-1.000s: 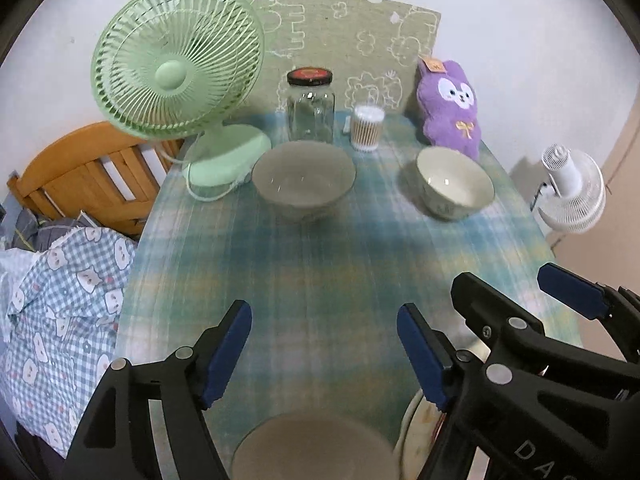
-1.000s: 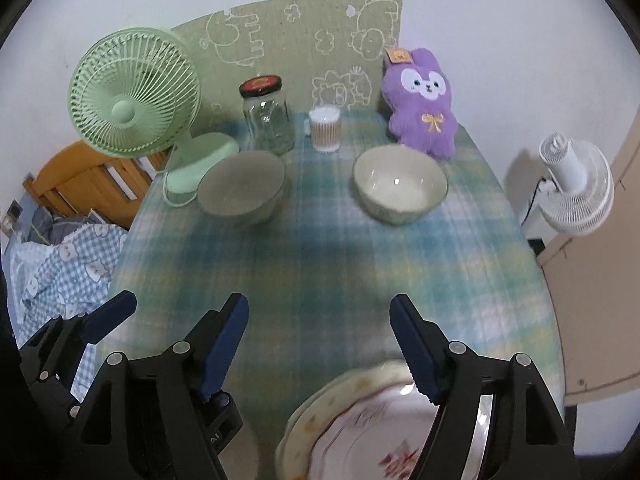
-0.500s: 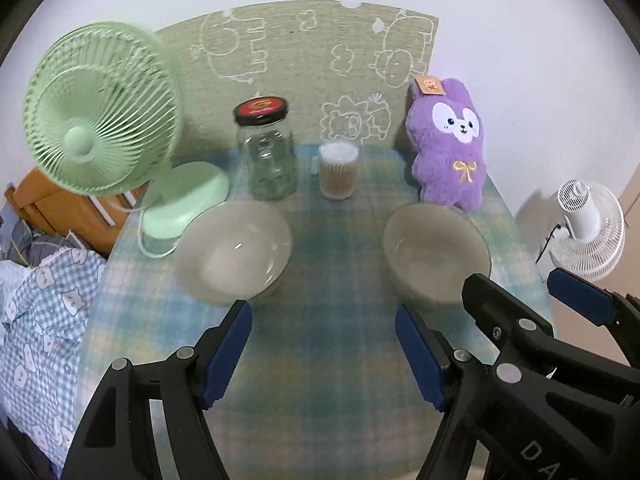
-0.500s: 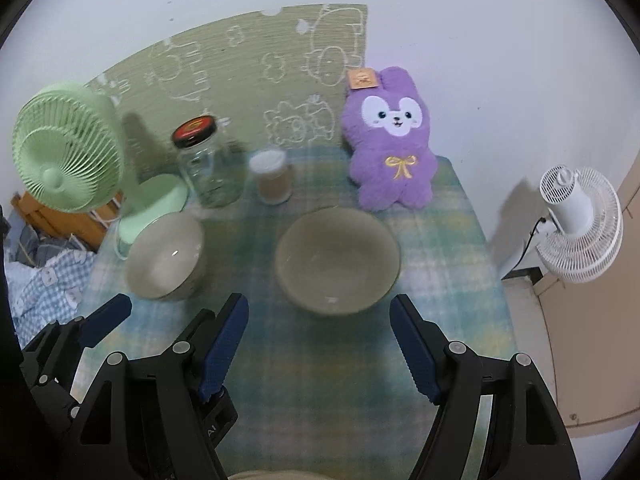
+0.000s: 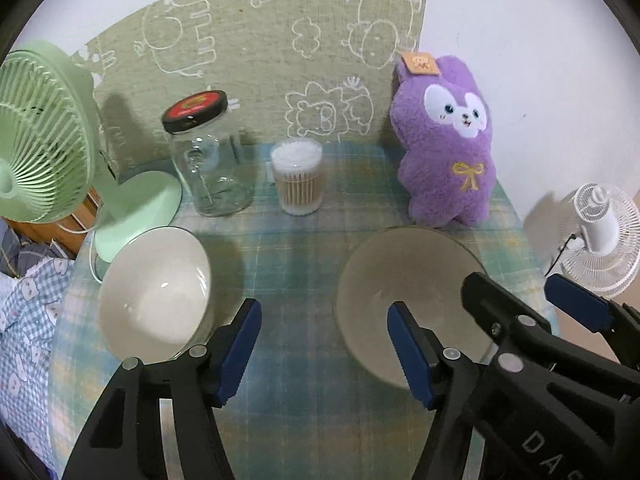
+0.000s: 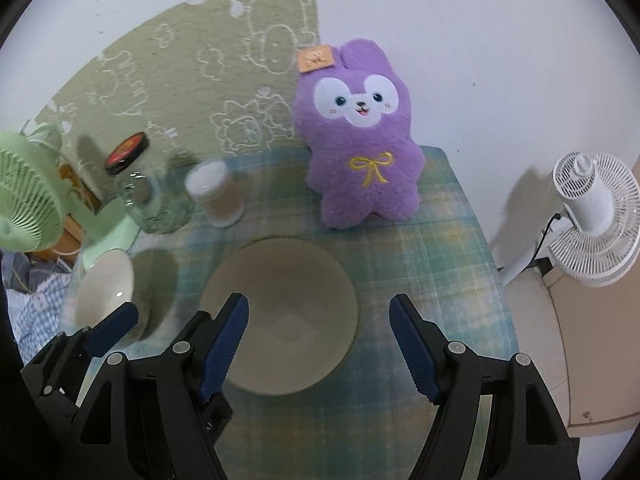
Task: Organize plates and bowls
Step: 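Close both tools on the rim of the nested bowls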
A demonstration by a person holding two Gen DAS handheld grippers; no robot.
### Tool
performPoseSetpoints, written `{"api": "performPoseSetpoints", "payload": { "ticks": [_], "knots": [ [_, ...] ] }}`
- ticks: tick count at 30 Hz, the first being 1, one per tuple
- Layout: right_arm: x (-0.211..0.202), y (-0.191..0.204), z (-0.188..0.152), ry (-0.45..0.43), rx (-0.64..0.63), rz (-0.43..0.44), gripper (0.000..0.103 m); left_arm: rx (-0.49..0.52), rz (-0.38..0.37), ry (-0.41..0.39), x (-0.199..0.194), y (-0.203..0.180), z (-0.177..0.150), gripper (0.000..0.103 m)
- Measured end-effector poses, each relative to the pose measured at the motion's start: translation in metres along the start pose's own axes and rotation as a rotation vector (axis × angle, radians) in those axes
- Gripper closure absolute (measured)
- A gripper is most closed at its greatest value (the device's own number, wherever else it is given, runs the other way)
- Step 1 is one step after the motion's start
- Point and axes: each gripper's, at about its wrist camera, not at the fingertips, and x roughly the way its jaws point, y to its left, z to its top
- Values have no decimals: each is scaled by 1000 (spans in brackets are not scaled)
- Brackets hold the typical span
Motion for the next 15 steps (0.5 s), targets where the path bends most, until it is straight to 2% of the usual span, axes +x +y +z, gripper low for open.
{"api": "performPoseSetpoints", "payload": {
  "ticks": [2, 5, 11, 13, 15],
  "knots": [
    [10, -7, 2, 8, 9, -9, 28, -4, 19, 9, 11, -2, 2, 39],
    [24, -13, 2, 24, 7, -19, 39, -1, 33, 36, 25, -5, 2, 51],
    [48, -21, 0, 66, 8, -13, 53, 11, 31, 84, 47, -12, 1, 64],
    [54, -22, -1, 77, 11, -8, 64, 9, 28, 86, 50, -14, 0, 68],
    [58, -21, -2, 84, -7, -27, 76, -16, 12, 86, 51, -13, 1, 79]
  ]
}}
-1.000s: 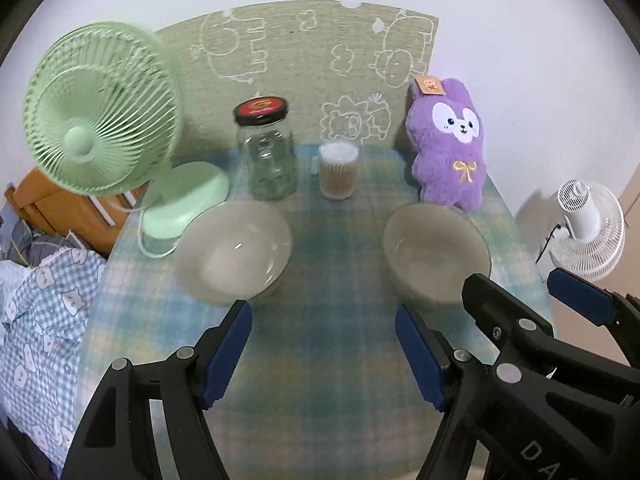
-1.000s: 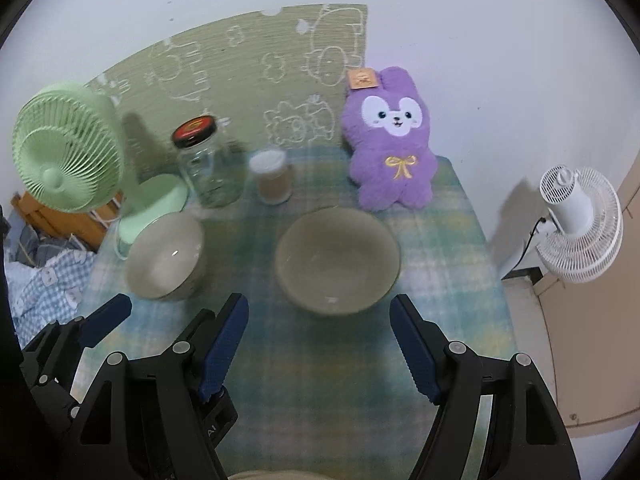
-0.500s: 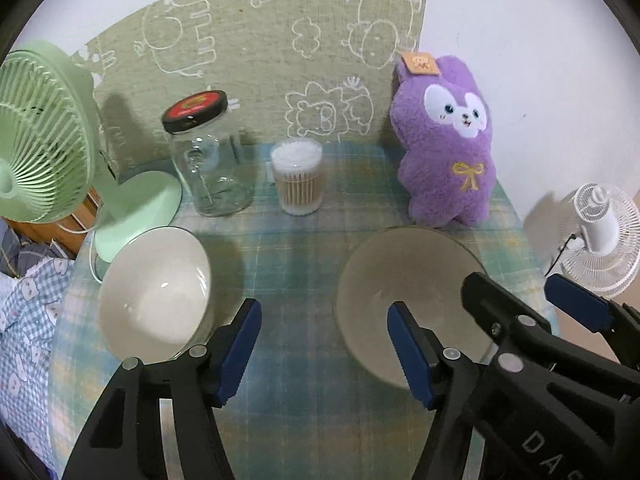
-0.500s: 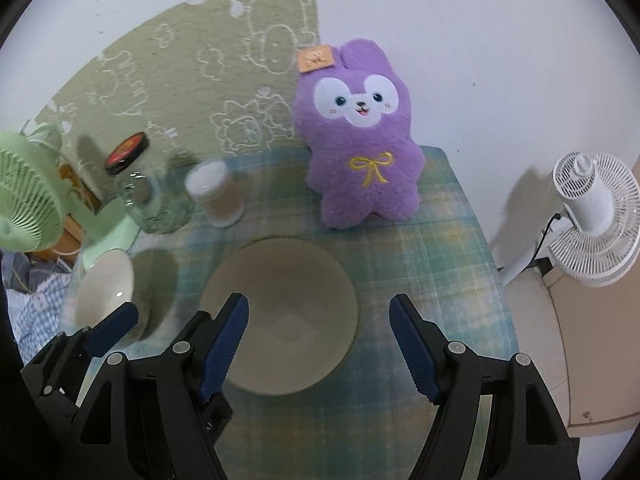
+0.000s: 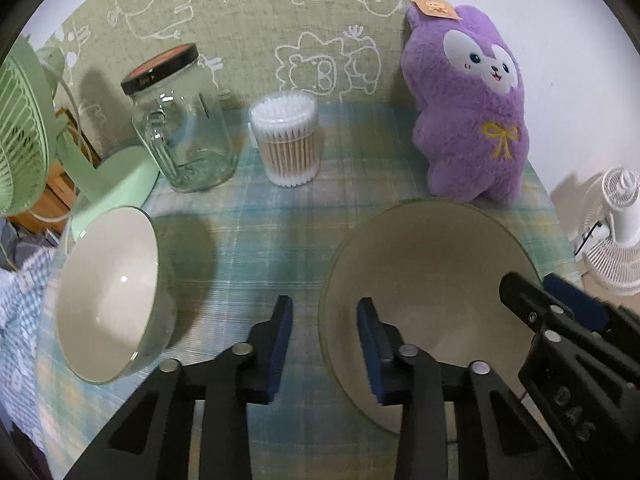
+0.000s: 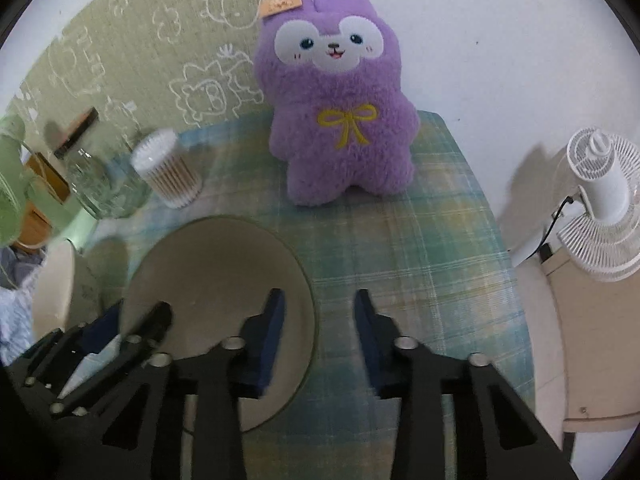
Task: Organize plates and bowls
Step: 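Close both tools on the rim of the nested bowls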
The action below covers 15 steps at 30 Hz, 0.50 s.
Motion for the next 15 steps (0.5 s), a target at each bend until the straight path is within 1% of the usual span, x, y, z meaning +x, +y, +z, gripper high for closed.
{"api": "performPoseSetpoints", "payload": {
  "ticks": [1, 3, 5, 9, 11, 15],
  "knots": [
    [0, -1, 0, -1, 6, 10, 78, -12, -5, 1, 0, 0, 1, 80],
    [2, -1, 2, 0, 7, 17, 79, -21, -16, 11, 2, 1, 3, 84],
    [4, 0, 3, -1, 3, 24, 82, -29, -28, 26, 7, 2, 6, 85],
    [8, 2, 3, 6, -5, 33, 83, -30, -52, 44, 12, 2, 5, 87],
    [9, 1, 3, 13, -3, 53, 89, -29, -63, 49, 14, 2, 6, 90],
    [8, 2, 2, 18, -20, 58, 89, -16, -63, 49, 14, 1, 5, 92]
  ]
}}
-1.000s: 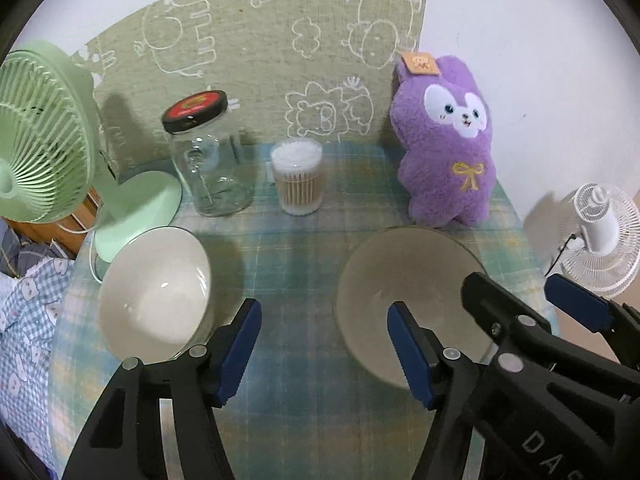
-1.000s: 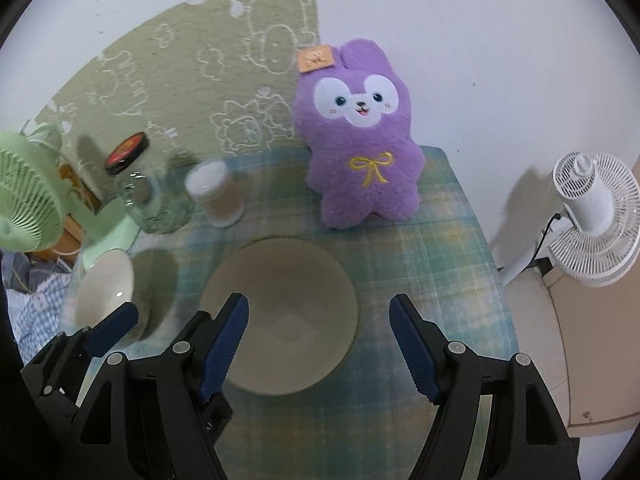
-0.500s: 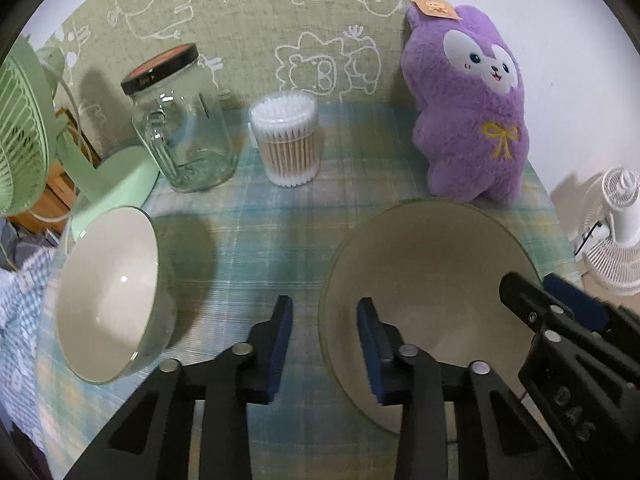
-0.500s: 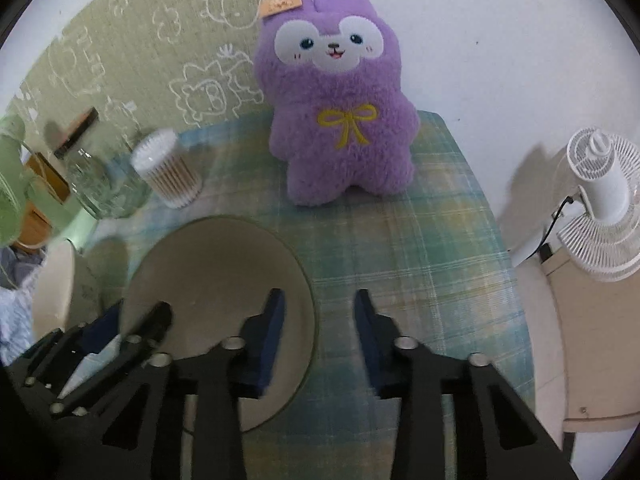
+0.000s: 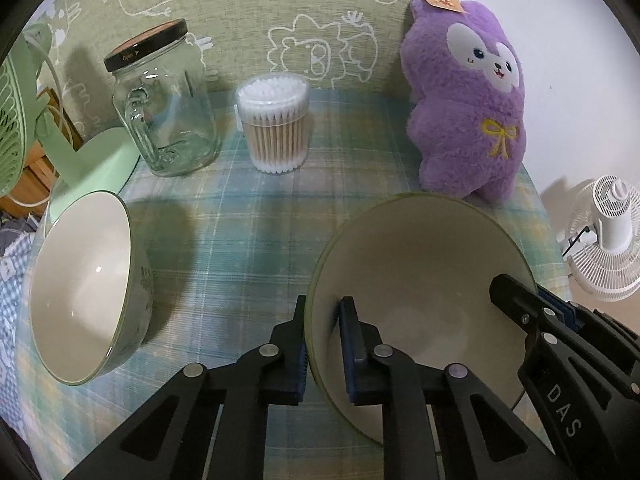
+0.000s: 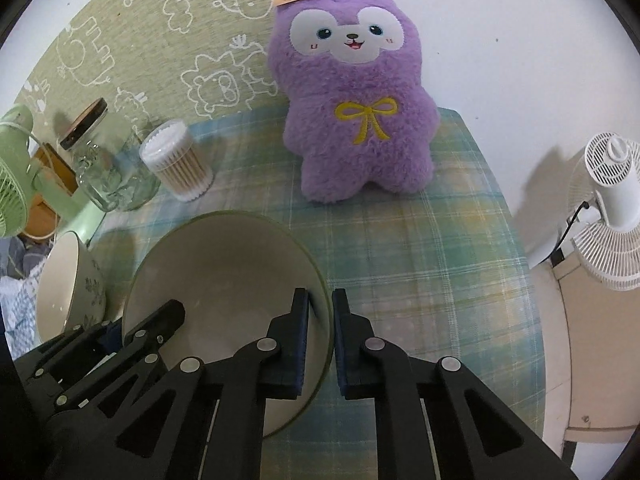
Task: Organize plates and bowls
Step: 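Lift the nested bowls with both tools toward the plate stack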
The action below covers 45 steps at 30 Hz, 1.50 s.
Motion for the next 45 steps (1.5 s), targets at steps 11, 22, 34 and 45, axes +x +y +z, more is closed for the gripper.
{"api": "performPoseSetpoints", "payload": {
  "ticks": [11, 22, 34, 45],
  "knots": [
    [-14, 4, -17, 13, 3, 4, 89, 8, 8, 9, -15, 4, -14, 92],
    [-51, 17, -42, -6, 18, -11, 89, 12, -10, -5, -50, 10, -40, 91],
    [-105, 58, -70, -45, 34, -16, 89, 14, -24, -38, -104, 46, -66, 91],
    [-149, 112, -93, -84, 38, -20, 89, 41, -26, -80, -153, 93, -88, 91]
  ]
}}
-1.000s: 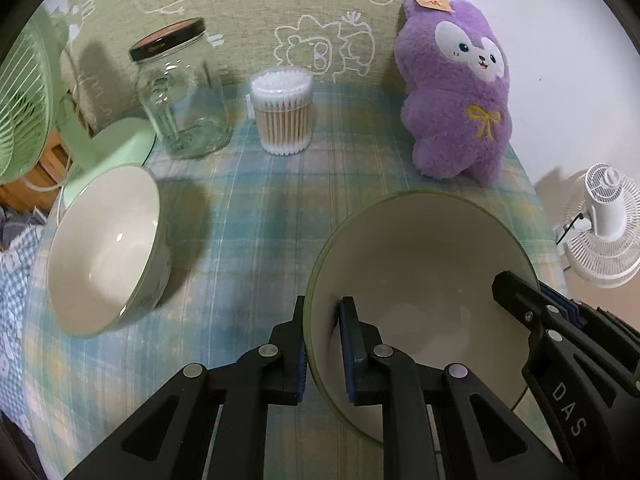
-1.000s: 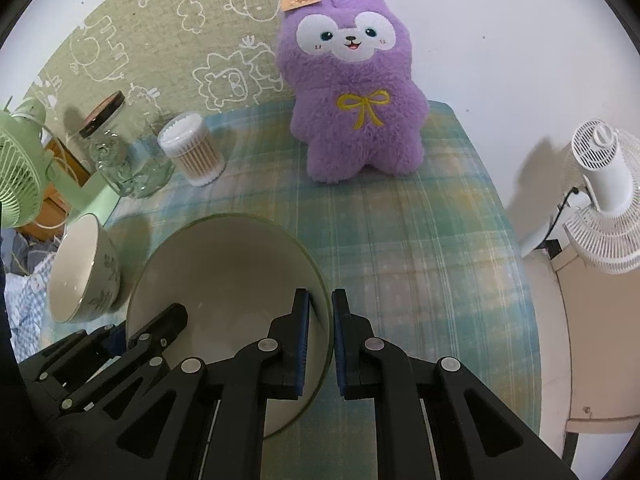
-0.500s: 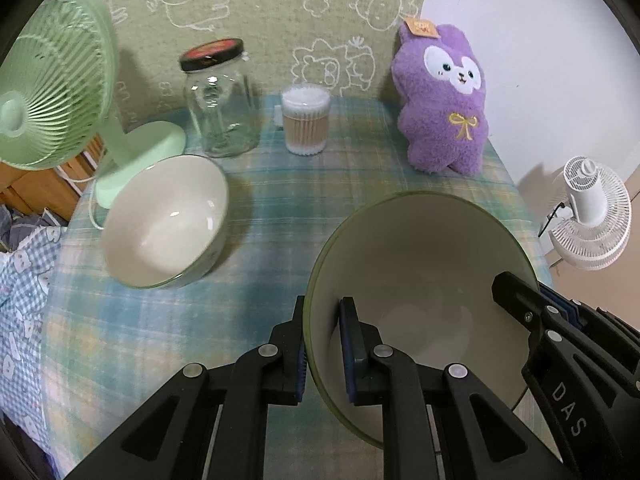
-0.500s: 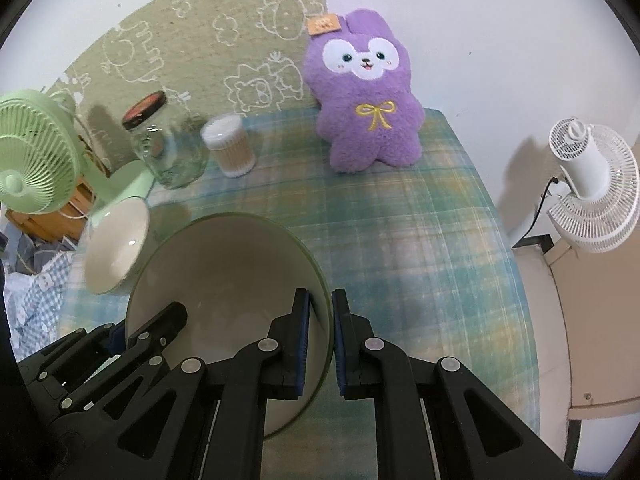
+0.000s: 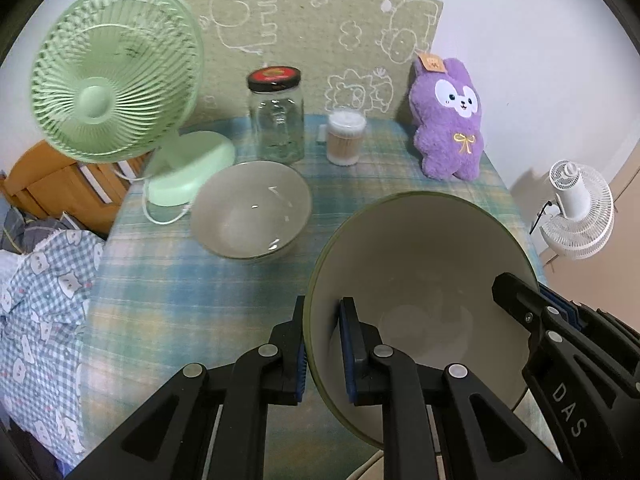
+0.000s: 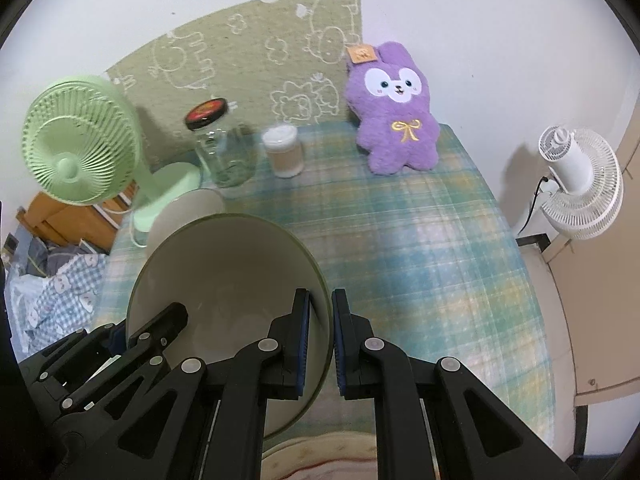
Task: Organize plates and bowls
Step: 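Lift the nested bowls with both tools toward the plate stack, then lower the nested bowls beside the plate stack and open both tools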
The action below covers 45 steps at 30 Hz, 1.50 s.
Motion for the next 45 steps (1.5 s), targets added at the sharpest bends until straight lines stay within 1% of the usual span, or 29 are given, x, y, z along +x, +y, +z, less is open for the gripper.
{"api": "performPoseSetpoints", "payload": {
  "ticks": [8, 13, 17, 30, 37, 45],
  "knots": [
    [-30, 38, -23, -21, 0, -9, 89, 17, -7, -24, -33, 34, -19, 91],
    [-46, 60, -42, -32, 4, -12, 89, 30, -8, -37, -48, 52, -33, 91],
    [-53, 74, -59, -28, 9, -12, 89, 34, -8, -32, -55, 67, -48, 91],
    [-62, 102, -120, 7, 16, -17, 89, 44, -10, 1, -64, 94, -100, 90],
    [-57, 109, -145, 37, 11, -17, 89, 47, -6, 33, -61, 104, -125, 90],
    [-48, 114, -165, 82, -5, -14, 89, 48, 5, 66, -55, 110, -143, 90]
  ]
}}
